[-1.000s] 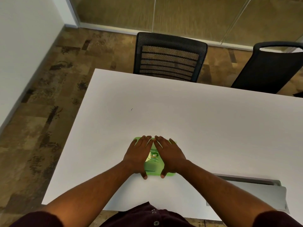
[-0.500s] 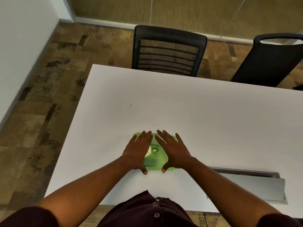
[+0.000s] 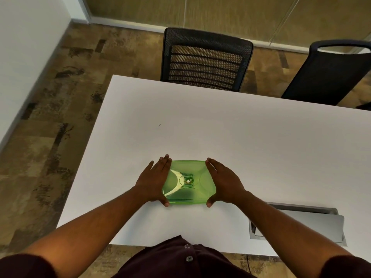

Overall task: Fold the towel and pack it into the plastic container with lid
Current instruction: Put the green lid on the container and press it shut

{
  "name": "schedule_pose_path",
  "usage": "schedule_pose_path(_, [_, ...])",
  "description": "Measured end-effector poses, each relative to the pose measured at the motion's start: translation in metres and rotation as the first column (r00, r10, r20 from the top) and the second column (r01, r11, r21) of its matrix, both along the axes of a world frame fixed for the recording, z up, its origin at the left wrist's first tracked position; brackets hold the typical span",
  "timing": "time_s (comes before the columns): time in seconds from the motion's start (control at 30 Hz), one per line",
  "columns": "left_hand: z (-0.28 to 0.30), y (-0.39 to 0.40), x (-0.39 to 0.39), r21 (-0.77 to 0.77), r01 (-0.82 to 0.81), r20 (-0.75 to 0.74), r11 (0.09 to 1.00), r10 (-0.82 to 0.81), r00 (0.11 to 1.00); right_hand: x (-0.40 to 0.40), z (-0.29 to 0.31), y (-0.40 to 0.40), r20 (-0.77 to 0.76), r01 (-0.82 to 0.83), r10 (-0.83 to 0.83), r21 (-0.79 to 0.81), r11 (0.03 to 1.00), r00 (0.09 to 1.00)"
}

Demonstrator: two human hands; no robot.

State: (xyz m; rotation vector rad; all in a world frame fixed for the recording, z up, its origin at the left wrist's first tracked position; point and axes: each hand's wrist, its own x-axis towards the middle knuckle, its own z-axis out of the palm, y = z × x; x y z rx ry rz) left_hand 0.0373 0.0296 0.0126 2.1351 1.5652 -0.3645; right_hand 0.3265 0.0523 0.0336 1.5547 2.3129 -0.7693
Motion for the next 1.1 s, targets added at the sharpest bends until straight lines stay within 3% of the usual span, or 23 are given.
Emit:
schedule_pose_path(0.4, [0.008, 0.003, 0.016, -0.046, 0.068, -0.154, 0.997, -0.075, 0.985, 0.008, -0.001, -0.003, 0.067, -0.042, 0.039, 0.036, 0.998, 0.997])
schedule_pose_path(0.57, [0.019, -0.004, 0.037, -0.073, -0.051, -0.217, 0.996, 0.034, 0.976, 0.011, 0.001, -0.008, 0.049, -0.002, 0.000, 0.028, 1.000, 0.999])
schedule_pose_path(0.67, [0.018, -0.004, 0.043, -0.045, 0.036, -0.141, 0.998, -0.042, 0.989, 0.017, 0.003, -0.004, -0.034, -0.002, 0.001, -0.023, 1.000, 0.999])
schedule_pose_path(0.8, [0.016, 0.001, 0.046, -0.065, 0.114, 0.100, 0.991, -0.107, 0.989, 0.024, 0.002, -0.007, -0.094, 0.009, -0.013, -0.044, 0.999, 0.995])
schedule_pose_path(1.1, [0.013, 0.004, 0.055, -0.008, 0.103, 0.064, 0.995, -0.102, 0.993, 0.024, -0.002, -0.011, -0.052, 0.008, -0.007, 0.021, 1.000, 0.999])
